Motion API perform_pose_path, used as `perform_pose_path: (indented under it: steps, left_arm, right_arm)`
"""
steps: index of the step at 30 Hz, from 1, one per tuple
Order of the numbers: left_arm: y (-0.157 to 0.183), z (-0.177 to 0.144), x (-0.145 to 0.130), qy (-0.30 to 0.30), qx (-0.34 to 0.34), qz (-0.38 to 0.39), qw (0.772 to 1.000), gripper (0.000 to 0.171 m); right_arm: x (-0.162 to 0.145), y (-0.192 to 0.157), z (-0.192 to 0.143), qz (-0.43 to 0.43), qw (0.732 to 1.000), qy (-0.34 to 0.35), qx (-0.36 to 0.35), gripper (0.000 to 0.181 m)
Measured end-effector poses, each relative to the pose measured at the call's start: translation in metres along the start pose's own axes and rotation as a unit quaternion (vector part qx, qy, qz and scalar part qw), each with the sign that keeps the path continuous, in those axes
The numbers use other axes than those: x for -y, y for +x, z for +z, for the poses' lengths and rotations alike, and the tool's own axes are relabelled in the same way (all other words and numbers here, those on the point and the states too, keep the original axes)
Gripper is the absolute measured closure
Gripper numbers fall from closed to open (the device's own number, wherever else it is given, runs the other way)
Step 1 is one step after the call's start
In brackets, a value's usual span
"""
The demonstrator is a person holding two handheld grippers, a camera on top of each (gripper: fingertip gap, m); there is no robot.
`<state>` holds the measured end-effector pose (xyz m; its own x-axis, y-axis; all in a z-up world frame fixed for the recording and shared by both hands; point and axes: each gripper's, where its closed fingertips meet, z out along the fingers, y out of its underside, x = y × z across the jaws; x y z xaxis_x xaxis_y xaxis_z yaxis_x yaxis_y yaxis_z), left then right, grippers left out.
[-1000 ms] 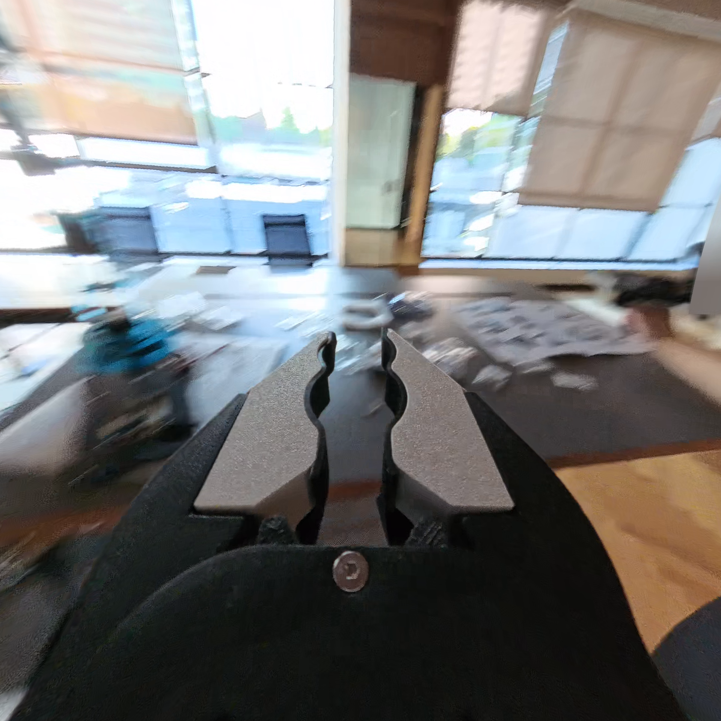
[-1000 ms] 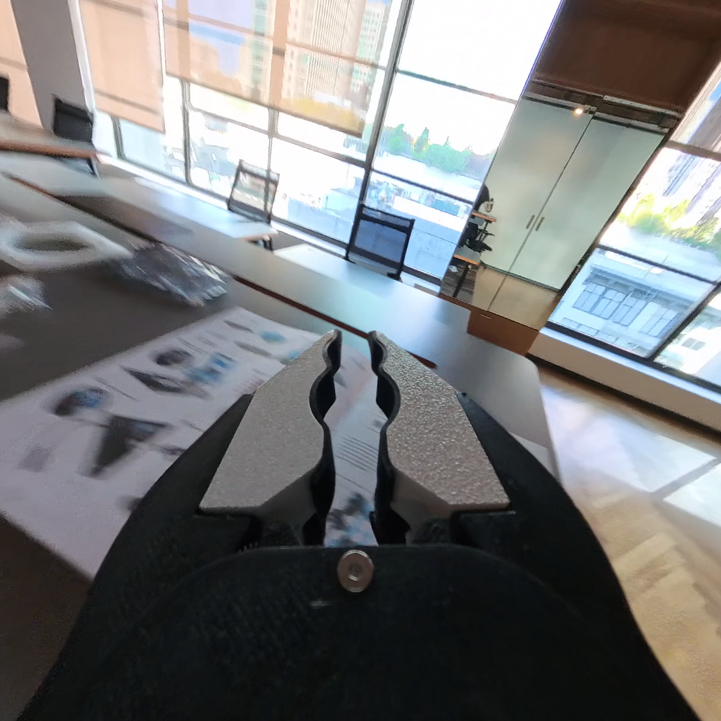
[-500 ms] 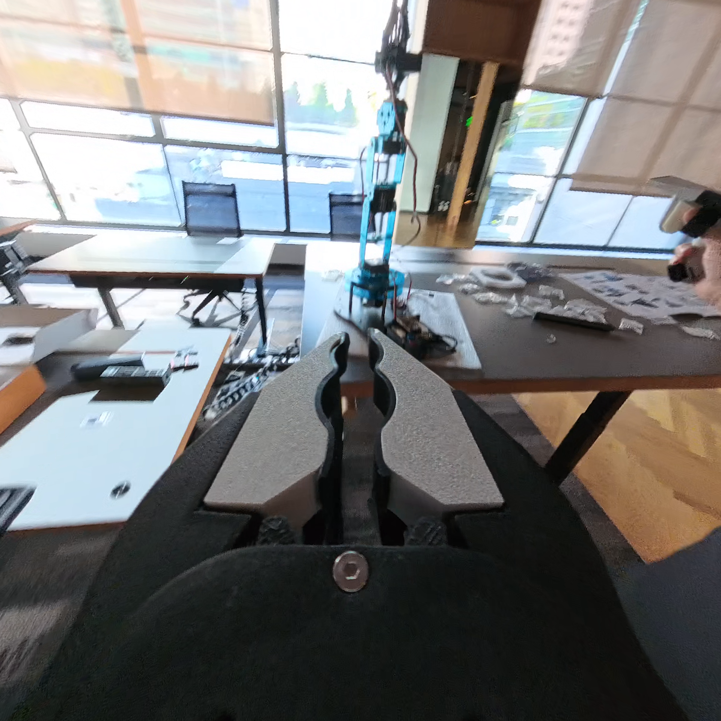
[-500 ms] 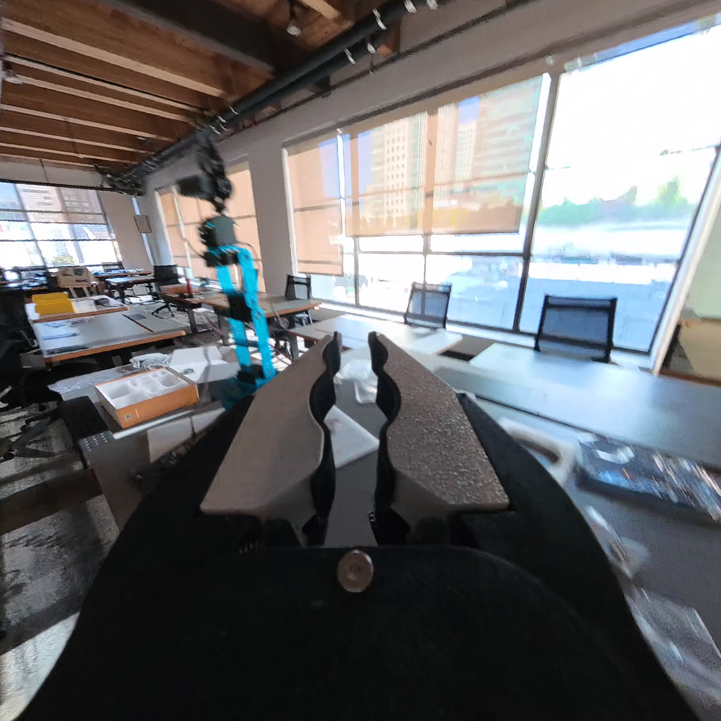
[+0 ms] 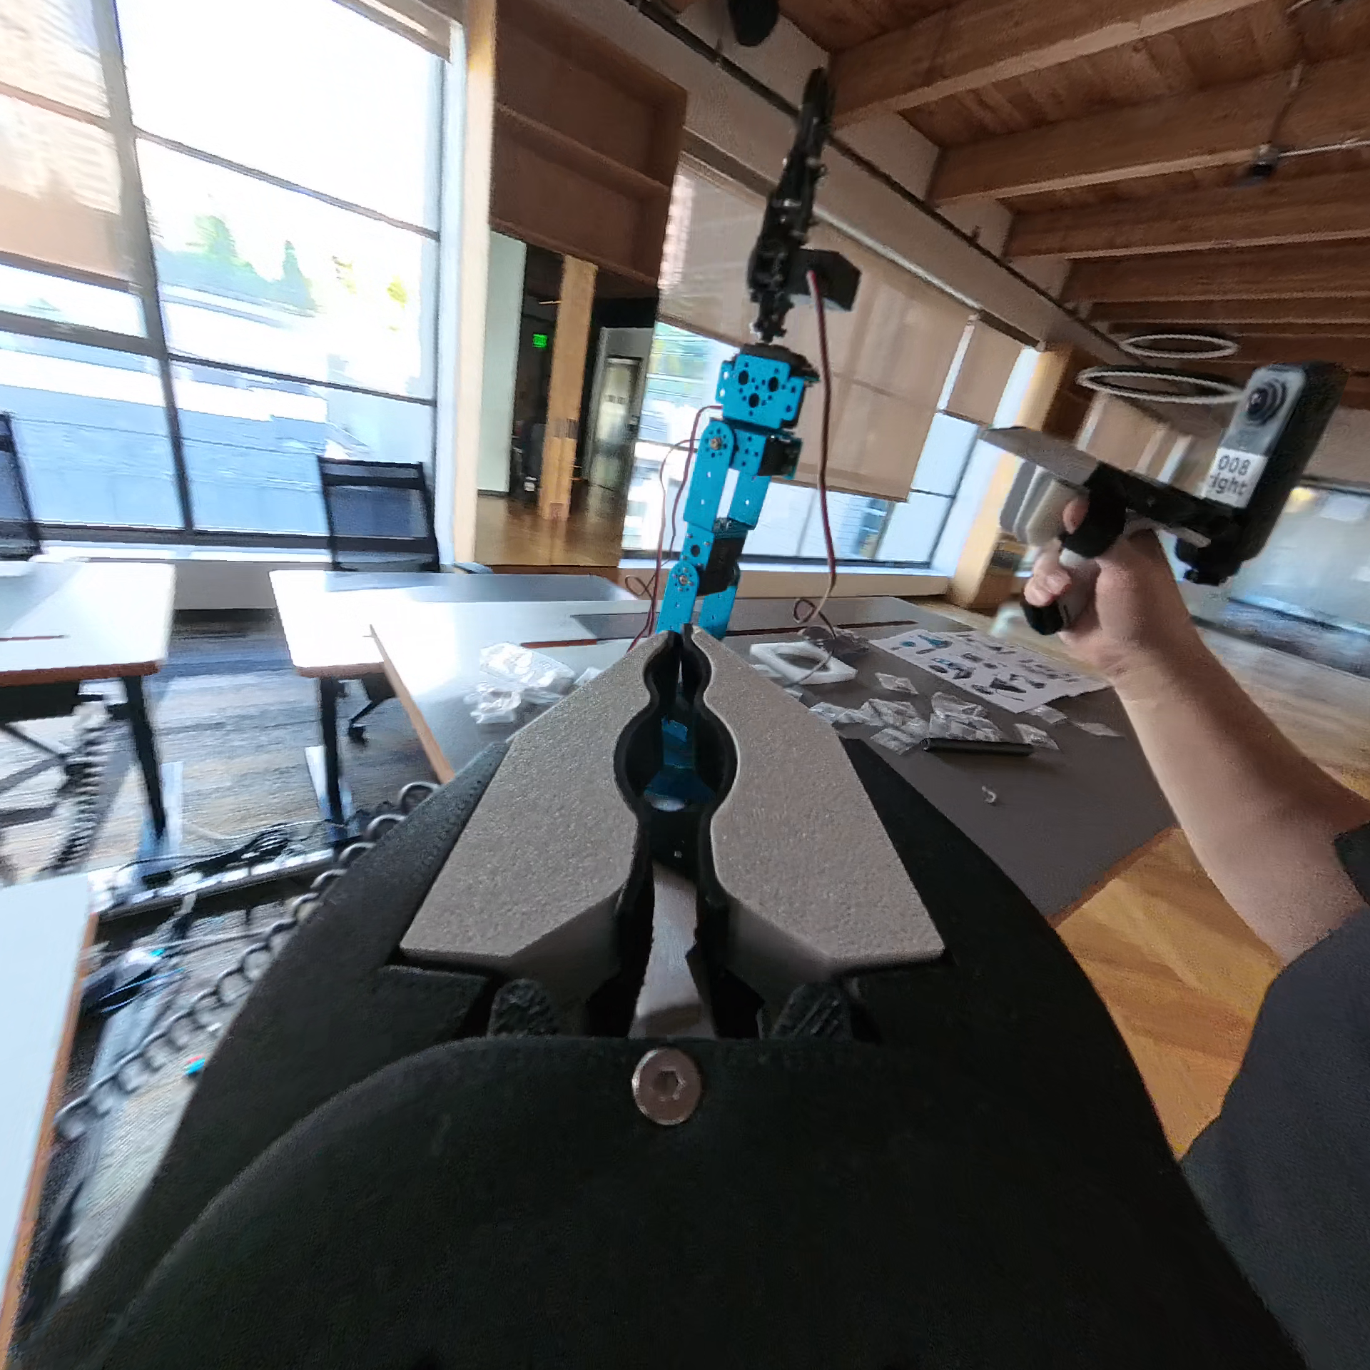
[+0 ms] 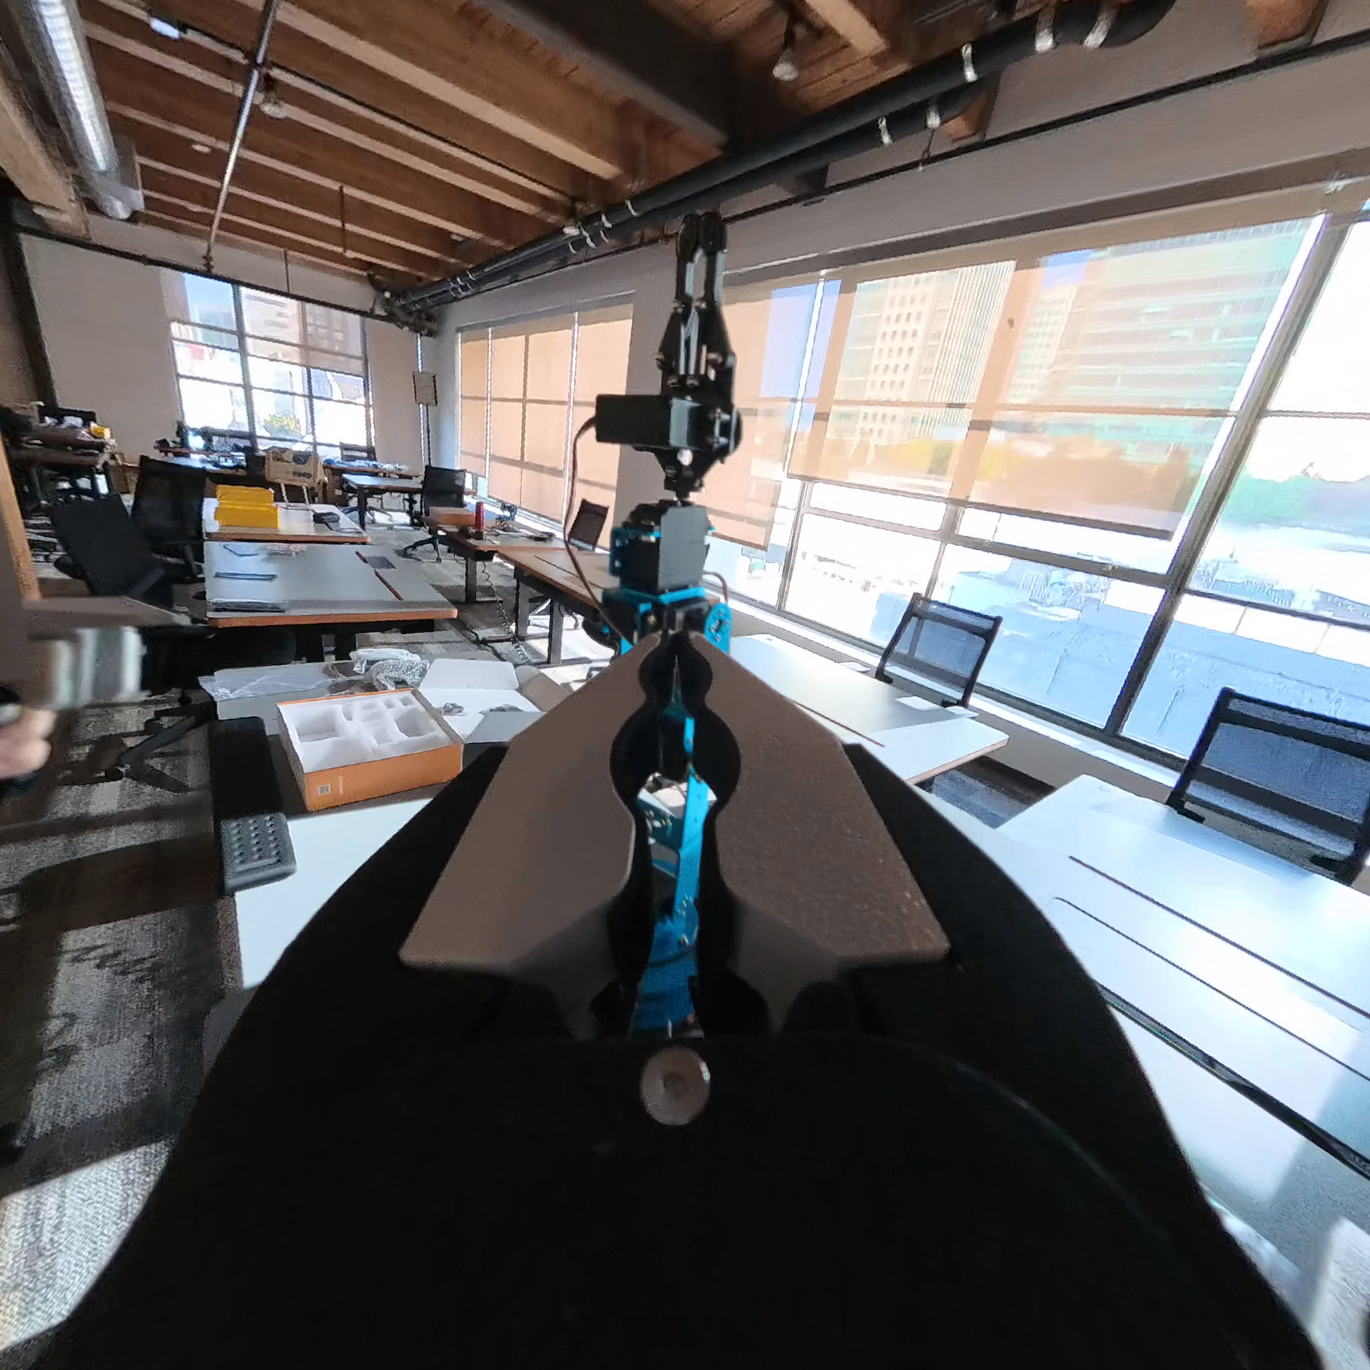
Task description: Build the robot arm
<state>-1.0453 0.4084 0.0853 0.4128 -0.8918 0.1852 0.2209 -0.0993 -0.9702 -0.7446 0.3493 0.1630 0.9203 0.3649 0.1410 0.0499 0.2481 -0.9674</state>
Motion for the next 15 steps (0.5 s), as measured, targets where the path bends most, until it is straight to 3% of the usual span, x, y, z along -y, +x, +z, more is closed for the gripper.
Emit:
perform_pose_path:
  steps: [6, 10, 15]
  left_arm:
    - [-0.048, 0.085, -0.009, -0.034, -0.187, -0.019, 0.982, 0.17]
    - [-0.065, 0.132, -0.013, -0.055, -0.339, -0.018, 0.939, 0.154]
    - [-0.073, 0.177, -0.004, -0.066, -0.458, -0.028, 0.886, 0.158]
  right_arm:
    - [0.001, -0.04, 0.07, -0.017, 0.999, -0.029, -0.021, 0.18]
    - [-0.003, -0.062, 0.088, -0.058, 0.99, -0.056, -0.115, 0.179]
    - [-0.013, -0.074, 0.089, -0.087, 0.957, -0.14, -0.239, 0.175]
